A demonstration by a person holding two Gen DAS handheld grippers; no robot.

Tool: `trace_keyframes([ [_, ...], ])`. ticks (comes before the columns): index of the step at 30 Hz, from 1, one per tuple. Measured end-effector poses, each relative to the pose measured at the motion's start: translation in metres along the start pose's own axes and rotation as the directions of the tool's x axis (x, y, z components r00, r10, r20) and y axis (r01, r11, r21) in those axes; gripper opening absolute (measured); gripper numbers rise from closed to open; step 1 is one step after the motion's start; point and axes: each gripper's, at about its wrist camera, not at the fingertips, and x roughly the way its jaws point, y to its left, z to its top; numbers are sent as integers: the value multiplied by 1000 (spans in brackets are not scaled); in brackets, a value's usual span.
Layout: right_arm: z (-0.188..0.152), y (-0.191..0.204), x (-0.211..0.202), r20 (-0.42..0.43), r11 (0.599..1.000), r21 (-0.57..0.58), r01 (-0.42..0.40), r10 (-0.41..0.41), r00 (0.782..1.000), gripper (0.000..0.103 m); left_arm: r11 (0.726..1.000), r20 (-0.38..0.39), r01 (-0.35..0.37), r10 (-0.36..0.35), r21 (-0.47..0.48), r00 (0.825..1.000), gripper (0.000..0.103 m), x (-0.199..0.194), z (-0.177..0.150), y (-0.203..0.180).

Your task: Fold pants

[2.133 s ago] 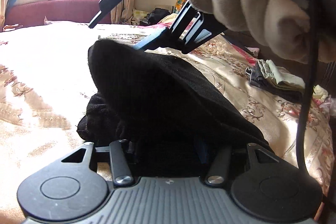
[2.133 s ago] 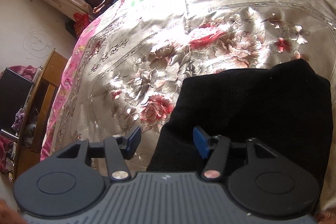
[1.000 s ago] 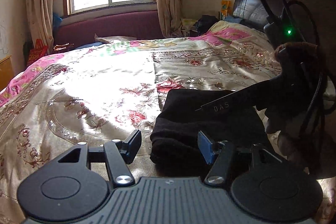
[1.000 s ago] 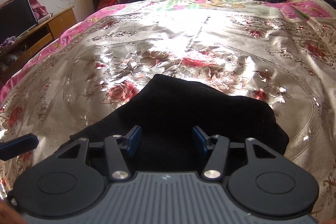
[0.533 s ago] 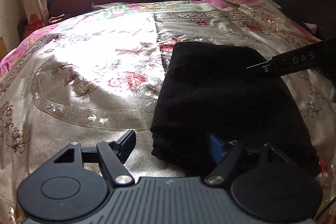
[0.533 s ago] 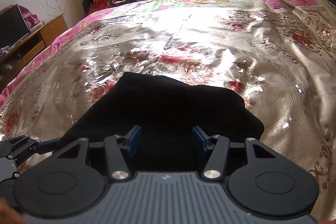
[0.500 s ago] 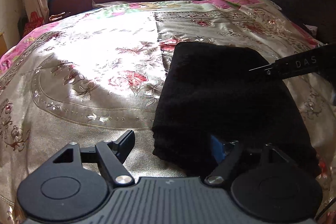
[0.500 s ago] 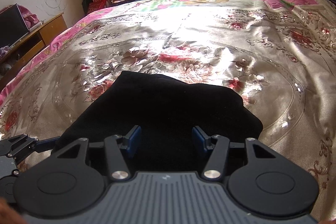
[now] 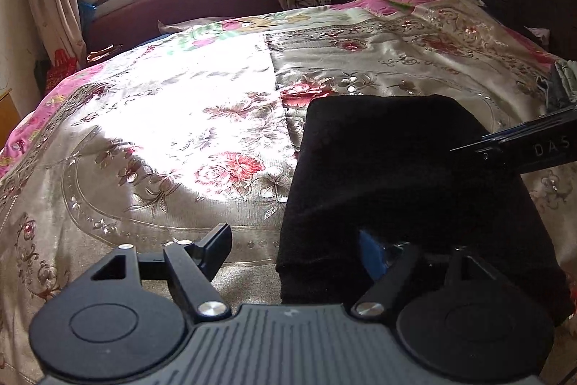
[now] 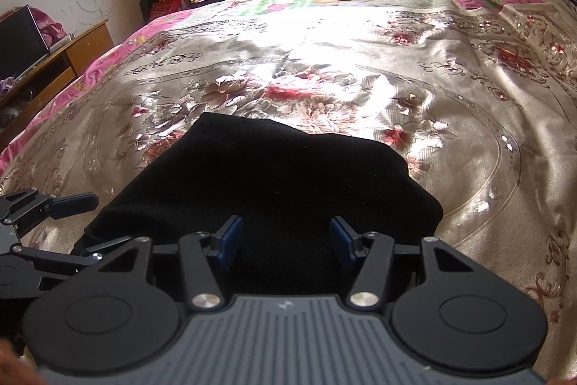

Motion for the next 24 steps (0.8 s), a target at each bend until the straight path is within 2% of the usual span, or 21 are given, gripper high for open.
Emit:
trace_keyframes([
  [5,-1,-7,-2,0,1000,16,3,-3,1000,55,1000,-11,8,-8,7,1000,91,1,4,2],
  [9,-7,-21,-11,3,998,56,1,-1,1000,56,1000,26,24,-25,15,999,90,-9,11,0],
  [13,-21,-39,-17,-14,995,103,14,-12,1000,56,998,-2,20,-20,56,1000,90,7,8,-2],
  [18,-35,-60,-17,-47,985,174,-2,10,999,60,997,-30,78,-78,-15,996,90,17,12,11],
  [21,-34,-71,-15,-46,970,240,-42,55,997,61,995,-14,98,-98,-11,995,90,8,17,16],
  [24,-31,-76,-11,-39,965,257,-49,61,997,61,992,-11,118,-119,-35,993,90,12,22,19],
])
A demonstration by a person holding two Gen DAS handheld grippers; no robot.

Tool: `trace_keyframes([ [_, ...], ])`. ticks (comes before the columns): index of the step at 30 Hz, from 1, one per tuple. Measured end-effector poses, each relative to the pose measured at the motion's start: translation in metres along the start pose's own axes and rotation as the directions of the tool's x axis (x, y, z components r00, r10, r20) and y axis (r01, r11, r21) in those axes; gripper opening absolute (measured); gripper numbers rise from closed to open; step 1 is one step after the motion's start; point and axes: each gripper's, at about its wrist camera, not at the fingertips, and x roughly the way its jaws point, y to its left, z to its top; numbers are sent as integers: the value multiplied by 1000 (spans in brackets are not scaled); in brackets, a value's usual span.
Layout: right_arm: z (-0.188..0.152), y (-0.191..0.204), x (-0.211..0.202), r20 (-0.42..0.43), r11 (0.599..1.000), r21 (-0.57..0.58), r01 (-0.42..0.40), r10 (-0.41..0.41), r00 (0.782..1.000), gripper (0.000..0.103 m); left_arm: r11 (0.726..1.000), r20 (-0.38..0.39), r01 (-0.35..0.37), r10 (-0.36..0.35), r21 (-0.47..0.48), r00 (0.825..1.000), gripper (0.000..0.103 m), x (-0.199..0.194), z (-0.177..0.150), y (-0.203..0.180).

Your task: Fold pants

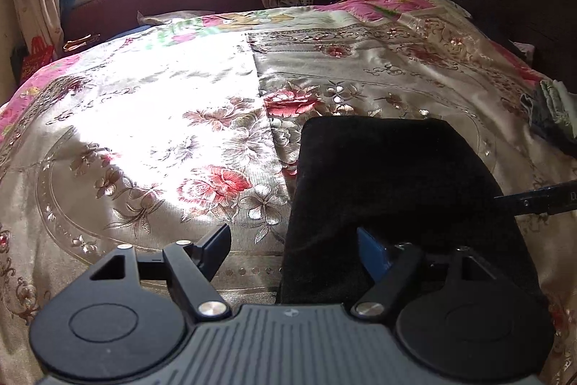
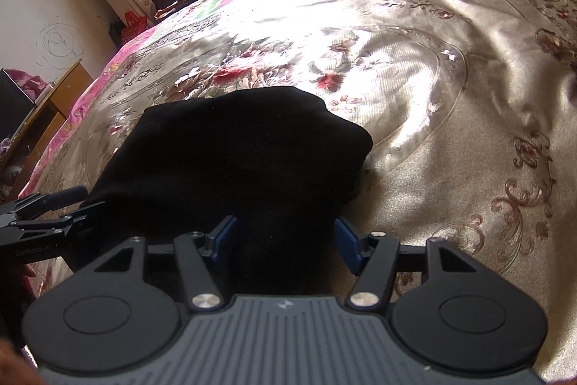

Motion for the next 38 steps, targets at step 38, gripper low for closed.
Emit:
trace_keyframes([
  [38,5,-40,1,-54,967,137,-216,225,973,43,974,-107,208,-217,-90,970,88,21,-18,-51],
])
